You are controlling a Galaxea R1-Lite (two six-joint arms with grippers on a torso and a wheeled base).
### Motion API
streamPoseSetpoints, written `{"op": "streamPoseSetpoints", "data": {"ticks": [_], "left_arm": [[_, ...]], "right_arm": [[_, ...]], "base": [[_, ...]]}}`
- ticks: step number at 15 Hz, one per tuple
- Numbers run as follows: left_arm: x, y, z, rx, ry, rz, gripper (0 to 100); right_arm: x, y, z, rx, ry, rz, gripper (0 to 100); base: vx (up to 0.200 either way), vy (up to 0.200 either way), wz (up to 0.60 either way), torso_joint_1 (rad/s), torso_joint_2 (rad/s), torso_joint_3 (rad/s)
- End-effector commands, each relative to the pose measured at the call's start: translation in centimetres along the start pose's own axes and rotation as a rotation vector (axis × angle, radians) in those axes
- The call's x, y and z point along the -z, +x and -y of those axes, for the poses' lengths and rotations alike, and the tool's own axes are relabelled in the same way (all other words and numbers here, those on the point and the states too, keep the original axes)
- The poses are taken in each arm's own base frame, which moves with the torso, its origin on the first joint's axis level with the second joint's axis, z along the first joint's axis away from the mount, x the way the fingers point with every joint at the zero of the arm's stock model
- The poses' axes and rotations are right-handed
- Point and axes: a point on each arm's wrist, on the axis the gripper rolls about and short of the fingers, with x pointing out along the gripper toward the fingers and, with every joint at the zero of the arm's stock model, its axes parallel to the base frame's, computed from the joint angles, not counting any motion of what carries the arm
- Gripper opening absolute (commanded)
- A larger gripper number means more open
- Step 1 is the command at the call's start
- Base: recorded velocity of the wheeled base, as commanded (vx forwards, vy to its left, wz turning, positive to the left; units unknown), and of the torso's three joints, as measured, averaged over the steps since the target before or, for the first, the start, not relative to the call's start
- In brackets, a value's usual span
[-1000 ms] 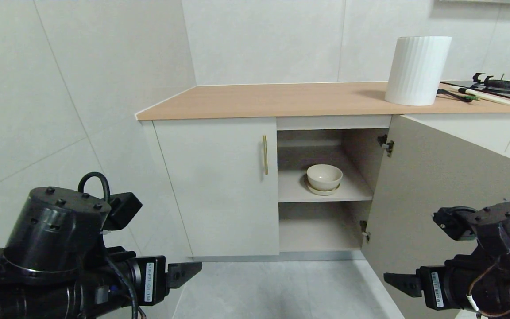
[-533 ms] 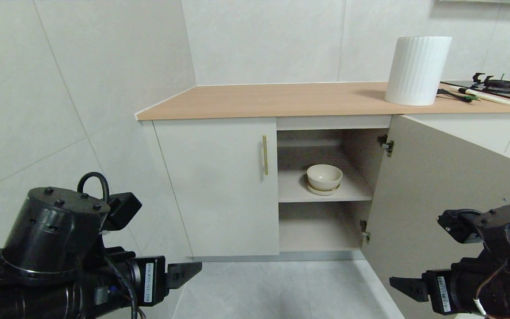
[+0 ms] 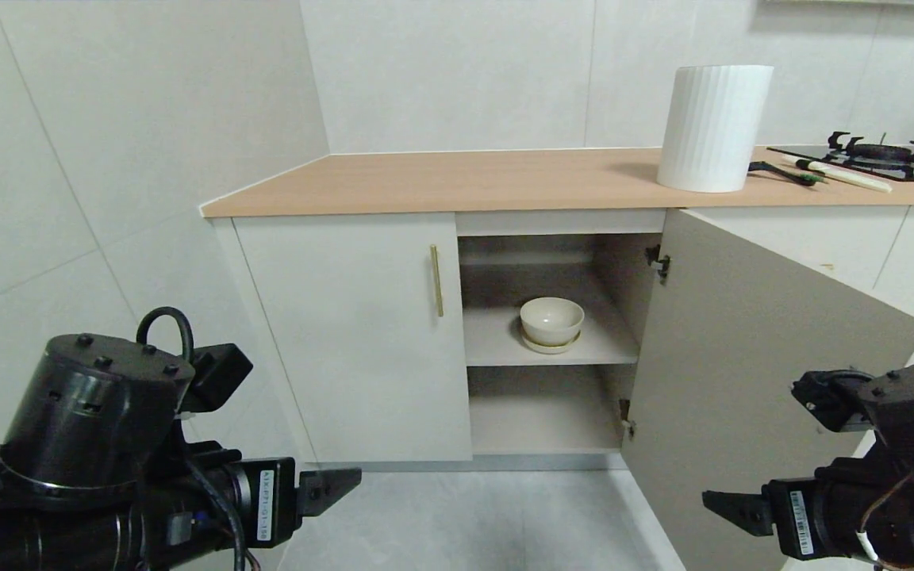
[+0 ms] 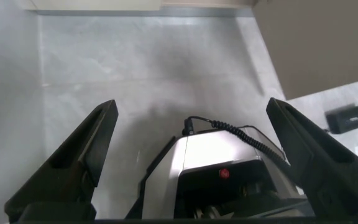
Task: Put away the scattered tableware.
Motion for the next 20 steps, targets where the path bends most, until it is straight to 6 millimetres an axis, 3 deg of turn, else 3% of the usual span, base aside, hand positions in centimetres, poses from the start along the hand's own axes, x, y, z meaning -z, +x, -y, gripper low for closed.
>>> {"op": "streamPoseSetpoints", "data": {"ticks": [1,3,7,9,17,20], "left_arm": [[0.0,0.0,0.0,-0.002,0.000,-0.002,100],[0.0,0.0,0.0,-0.001,0.000,0.000,100],[0.0,0.1,0.0,-0.002,0.001,-0.003,100],[0.0,0.1,0.0,-0.002,0.001,-0.003,100],[0.0,0.1,0.0,-0.004,0.000,-0.006,100],[0.0,0.1,0.0,-0.003,-0.002,-0.004,100]], "right_arm": [[0.0,0.0,0.1,0.008,-0.005,-0.002,100],[0.2,-0.5,0.8,0.042,-0.037,-0.020,100],[-0.8,-3.0,2.6,0.123,-0.047,-0.054,100],[-1.4,-3.3,3.4,0.162,-0.008,-0.036,100],[-4.0,-1.7,10.2,0.459,0.119,0.028,100],[-5.2,0.7,12.0,0.495,0.174,0.085,100]], "base": [[0.000,-0.200,0.00,-0.002,0.01,0.002],[0.000,-0.200,0.00,0.002,0.00,-0.005],[0.000,0.000,0.00,0.000,0.00,0.000],[0.000,0.000,0.00,0.000,0.00,0.000],[0.000,0.000,0.00,0.000,0.00,0.000],[0.000,0.000,0.00,0.000,0.00,0.000]]}}
